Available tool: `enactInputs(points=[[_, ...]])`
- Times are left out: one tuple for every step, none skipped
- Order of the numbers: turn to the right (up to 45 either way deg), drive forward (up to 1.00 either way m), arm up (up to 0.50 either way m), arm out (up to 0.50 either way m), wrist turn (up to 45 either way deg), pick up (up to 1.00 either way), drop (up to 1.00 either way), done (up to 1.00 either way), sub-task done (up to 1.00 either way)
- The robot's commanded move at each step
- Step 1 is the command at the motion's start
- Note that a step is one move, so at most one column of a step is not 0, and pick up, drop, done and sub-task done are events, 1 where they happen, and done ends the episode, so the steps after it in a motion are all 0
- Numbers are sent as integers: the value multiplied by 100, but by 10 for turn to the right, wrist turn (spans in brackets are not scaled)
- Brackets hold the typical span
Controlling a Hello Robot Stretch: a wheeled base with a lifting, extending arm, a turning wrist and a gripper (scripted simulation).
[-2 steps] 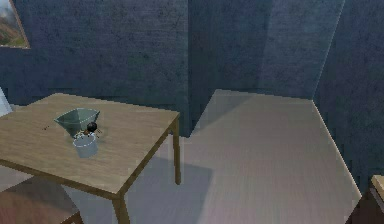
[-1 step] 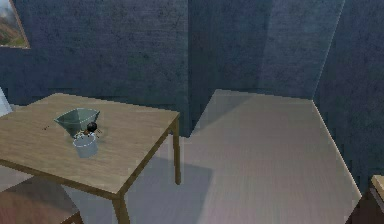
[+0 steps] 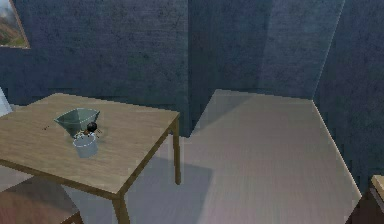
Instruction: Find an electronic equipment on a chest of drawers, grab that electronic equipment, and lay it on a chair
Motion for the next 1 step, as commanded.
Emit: enactInputs(points=[[0, 0, 0, 0, 360, 0, 0, 0, 0]])
